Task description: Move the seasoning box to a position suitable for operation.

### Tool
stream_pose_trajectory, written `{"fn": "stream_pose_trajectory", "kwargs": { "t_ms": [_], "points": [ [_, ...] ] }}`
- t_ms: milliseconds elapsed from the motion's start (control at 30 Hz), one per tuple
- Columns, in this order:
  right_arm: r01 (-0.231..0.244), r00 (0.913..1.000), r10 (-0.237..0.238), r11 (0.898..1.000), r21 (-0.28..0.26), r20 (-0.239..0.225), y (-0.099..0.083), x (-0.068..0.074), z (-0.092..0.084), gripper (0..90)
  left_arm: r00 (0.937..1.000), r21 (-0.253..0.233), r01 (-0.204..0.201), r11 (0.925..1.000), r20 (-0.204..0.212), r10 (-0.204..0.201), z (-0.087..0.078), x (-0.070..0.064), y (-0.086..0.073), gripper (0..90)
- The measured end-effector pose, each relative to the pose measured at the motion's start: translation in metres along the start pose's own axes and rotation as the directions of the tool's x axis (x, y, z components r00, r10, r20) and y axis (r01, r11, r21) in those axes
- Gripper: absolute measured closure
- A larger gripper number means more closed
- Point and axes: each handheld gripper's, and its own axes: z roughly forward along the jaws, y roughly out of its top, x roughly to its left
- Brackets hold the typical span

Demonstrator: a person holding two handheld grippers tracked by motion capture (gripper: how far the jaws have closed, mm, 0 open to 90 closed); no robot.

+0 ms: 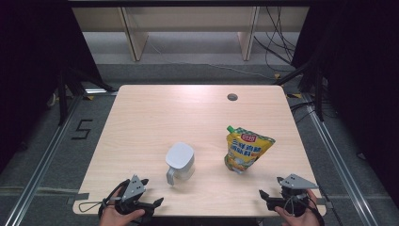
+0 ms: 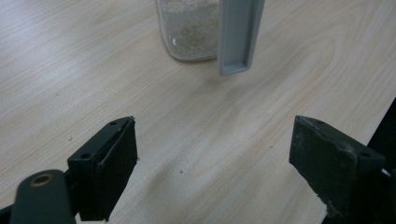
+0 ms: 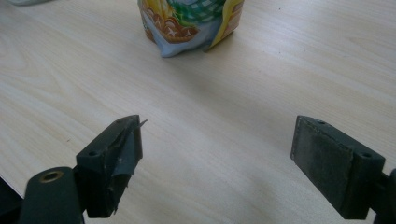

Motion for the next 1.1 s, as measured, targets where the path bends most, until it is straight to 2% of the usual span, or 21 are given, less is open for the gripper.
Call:
{"fn": "stream_pose_trajectory", "kwargs": {
  "t_ms": [233, 267, 300, 333, 367, 400, 500, 533, 567, 633, 700, 733, 767, 800, 833, 900, 933, 1000, 1033, 1067, 1100],
  "points": [
    [0.004, 0.9999, -0.004, 1.0, 0.003, -0.015, 0.0, 0.0, 0.001, 18.2, 0.9999, -0.002, 0.007, 1.0, -0.009, -0.007, 0.0, 0.0, 0.0, 15.7],
    [-0.001, 1.0, 0.001, 1.0, -0.001, 0.006, 0.0, 0.0, 0.0, 18.2, 1.0, -0.012, 0.005, 0.9999, -0.002, -0.005, 0.0, -0.001, 0.001, 15.8],
    [0.0, 1.0, 0.0, 1.0, -0.001, 0.002, 0.0, 0.0, 0.0, 18.2, 1.0, -0.014, -0.003, 0.9999, 0.001, 0.003, 0.0, 0.0, 0.001, 15.8],
    [-0.043, 0.9991, 0.043, 0.999, 0.008, 0.0, 0.0, 0.004, -0.001, 18.1, 1.0, -0.019, -0.008, 0.9998, 0.003, 0.008, 0.0, 0.001, 0.002, 16.1],
    [-0.03, 0.9995, 0.03, 1.0, 0.003, 0.0, 0.0, 0.003, -0.001, 18.1, 1.0, -0.019, -0.008, 0.9998, 0.003, 0.008, 0.0, 0.001, 0.002, 16.3],
    [-0.015, 0.9999, 0.015, 1.0, -0.003, 0.002, 0.0, 0.001, 0.0, 18.1, 0.9986, -0.045, 0.034, 0.9984, 0.043, -0.032, -0.001, -0.001, 0.003, 16.5],
    [-0.018, 0.9997, 0.018, 1.0, 0.001, 0.015, 0.0, 0.002, -0.001, 18.1, 0.9988, -0.05, 0.017, 0.9986, 0.046, -0.015, -0.003, -0.001, 0.006, 18.7],
    [-0.02, 0.9997, 0.02, 1.0, 0.002, 0.015, 0.0, 0.002, -0.001, 18.2, 0.9985, -0.083, 0.032, 0.9961, 0.047, -0.028, -0.002, -0.002, 0.01, 20.4],
    [0.003, 0.9999, -0.003, 1.0, -0.008, 0.01, 0.001, -0.001, 0.0, 18.2, 0.9975, -0.108, 0.046, 0.993, 0.058, -0.04, -0.001, -0.002, 0.012, 22.0],
    [0.007, 1.0, -0.007, 1.0, -0.007, 0.003, 0.001, -0.001, 0.0, 18.2, 0.9963, -0.121, 0.061, 0.9908, 0.067, -0.053, 0.002, -0.004, 0.016, 26.5],
    [0.01, 0.9999, -0.01, 1.0, -0.008, 0.003, 0.001, -0.001, 0.0, 18.2, 0.9975, -0.125, 0.046, 0.9911, 0.059, -0.038, 0.003, -0.006, 0.017, 33.5],
    [0.029, 0.9994, -0.029, 1.0, -0.005, 0.022, 0.001, -0.001, 0.001, 18.3, 0.9991, -0.133, 0.021, 0.9909, 0.039, -0.015, 0.005, -0.01, 0.02, 33.7],
    [-0.029, 0.9995, 0.029, 1.0, 0.006, 0.014, 0.002, 0.003, 0.001, 18.3, 0.9993, -0.146, 0.022, 0.9891, 0.034, -0.017, 0.007, -0.011, 0.022, 34.3],
    [0.022, 0.9998, -0.022, 1.0, -0.008, 0.004, 0.003, -0.002, 0.002, 18.3, 0.9995, -0.154, 0.014, 0.988, 0.029, -0.009, 0.008, -0.011, 0.024, 35.5],
    [0.026, 0.9995, -0.026, 1.0, -0.012, 0.02, 0.003, -0.001, 0.003, 18.4, 0.9997, -0.157, 0.019, 0.9874, 0.018, -0.016, 0.009, -0.012, 0.026, 36.1],
    [0.011, 0.9999, -0.011, 1.0, -0.007, 0.003, 0.004, -0.001, 0.004, 18.5, 0.9998, -0.158, 0.011, 0.9874, 0.017, -0.009, 0.01, -0.011, 0.027, 37.7],
    [0.001, 1.0, -0.001, 1.0, -0.003, 0.005, 0.005, 0.0, 0.004, 18.6, 0.9997, -0.154, 0.026, 0.9878, 0.003, -0.026, 0.014, -0.013, 0.031, 38.7],
    [0.03, 0.9995, -0.03, 1.0, -0.007, -0.004, 0.005, -0.002, 0.004, 18.8, 0.9998, -0.159, 0.021, 0.987, 0.006, -0.02, 0.019, -0.014, 0.034, 38.8],
    [0.031, 0.9995, -0.031, 0.999, -0.011, 0.01, 0.005, -0.001, 0.003, 19.2, 1.0, -0.152, -0.006, 0.9884, 0.0, 0.006, 0.021, -0.013, 0.036, 39.3],
    [0.035, 0.9994, -0.034, 0.999, -0.012, 0.008, 0.005, 0.0, 0.003, 19.3, 1.0, -0.15, 0.007, 0.9887, 0.0, -0.007, 0.023, -0.014, 0.037, 40.6],
    [0.043, 0.9991, -0.043, 0.999, -0.01, 0.0, 0.005, 0.0, 0.004, 19.3, 0.9999, -0.153, -0.01, 0.9881, 0.002, 0.011, 0.026, -0.013, 0.039, 42.6]
  ]
}}
